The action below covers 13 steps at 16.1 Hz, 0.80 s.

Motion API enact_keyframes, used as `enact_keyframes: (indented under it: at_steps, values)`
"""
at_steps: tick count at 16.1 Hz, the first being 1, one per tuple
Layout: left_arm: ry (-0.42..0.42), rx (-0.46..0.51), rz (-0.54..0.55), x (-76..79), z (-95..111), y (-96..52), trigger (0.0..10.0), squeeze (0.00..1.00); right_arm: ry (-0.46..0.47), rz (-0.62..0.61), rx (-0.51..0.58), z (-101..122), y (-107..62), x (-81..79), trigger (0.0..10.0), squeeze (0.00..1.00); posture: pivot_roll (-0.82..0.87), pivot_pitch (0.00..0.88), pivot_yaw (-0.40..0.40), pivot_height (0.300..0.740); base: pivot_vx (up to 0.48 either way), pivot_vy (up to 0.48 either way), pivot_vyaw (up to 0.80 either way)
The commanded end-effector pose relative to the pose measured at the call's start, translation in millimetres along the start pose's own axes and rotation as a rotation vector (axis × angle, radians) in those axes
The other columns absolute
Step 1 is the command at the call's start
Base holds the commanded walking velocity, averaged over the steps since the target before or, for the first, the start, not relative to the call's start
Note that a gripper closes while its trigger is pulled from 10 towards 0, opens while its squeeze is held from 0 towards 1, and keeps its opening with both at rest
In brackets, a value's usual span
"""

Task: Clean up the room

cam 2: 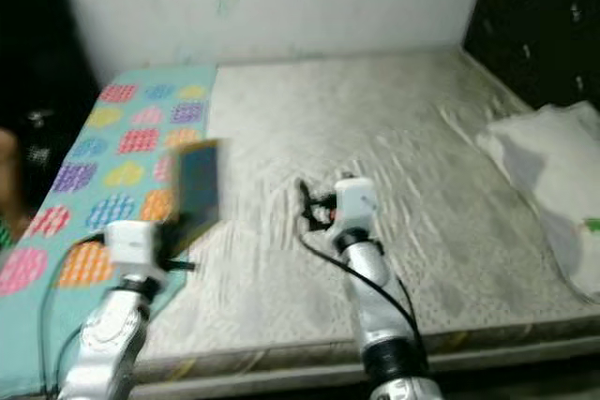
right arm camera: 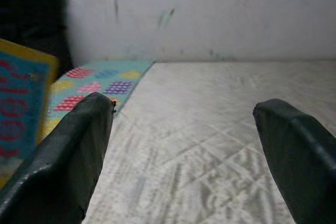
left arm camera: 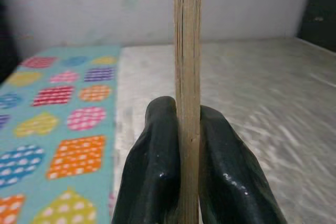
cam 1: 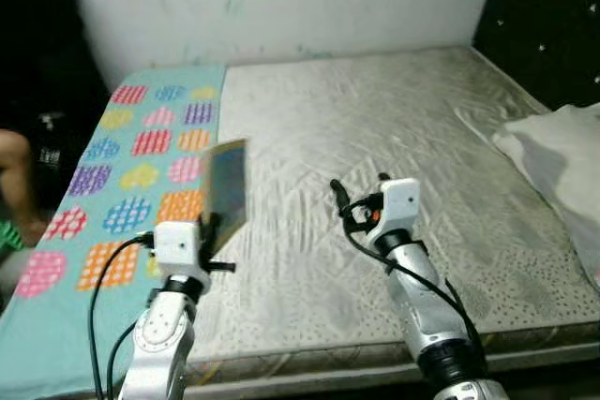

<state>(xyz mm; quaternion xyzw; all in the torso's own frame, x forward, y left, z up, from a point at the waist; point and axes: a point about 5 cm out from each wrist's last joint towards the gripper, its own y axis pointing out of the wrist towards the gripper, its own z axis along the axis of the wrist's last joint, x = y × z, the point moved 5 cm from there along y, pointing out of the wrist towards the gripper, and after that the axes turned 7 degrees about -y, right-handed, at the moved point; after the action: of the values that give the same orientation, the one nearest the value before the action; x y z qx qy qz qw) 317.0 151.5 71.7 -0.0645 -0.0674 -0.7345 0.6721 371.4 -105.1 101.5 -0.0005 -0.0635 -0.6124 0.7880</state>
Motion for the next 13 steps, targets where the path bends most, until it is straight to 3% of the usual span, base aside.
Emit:
enact_keyframes:
  at_steps: [1, 8, 12, 13]
  values:
    - [-0.004, 0.025, -0.025, 10.0, 6.7, 4.1, 10.0, 0.0, -0.014, -0.021, 0.002, 1.3, -0.6, 11.0, 10.0, 0.0, -0.06, 0.0, 0.083, 0.74, 0.0, 0.0, 0.0]
    - [0.021, 0.034, -0.019, 7.2, 9.9, 5.8, 10.0, 0.0, 0.0, -0.044, 0.049, 11.9, -4.9, 25.2, 10.0, 0.0, -0.07, 0.0, 0.079, 0.74, 0.0, 0.0, 0.0]
    - [0.042, 0.068, -0.001, -0.8, 23.0, -6.5, 10.0, 0.0, -0.038, -0.046, 0.058, 16.8, -36.1, 40.4, 10.0, 0.0, -0.08, 0.0, 0.075, 0.74, 0.0, 0.0, 0.0]
    - [0.067, 0.067, 0.018, -6.3, 23.7, -15.8, 10.0, 0.0, -0.057, -0.042, 0.035, 13.2, -48.3, 44.9, 10.0, 0.0, -0.08, 0.0, 0.066, 0.74, 0.0, 0.0, 0.0]
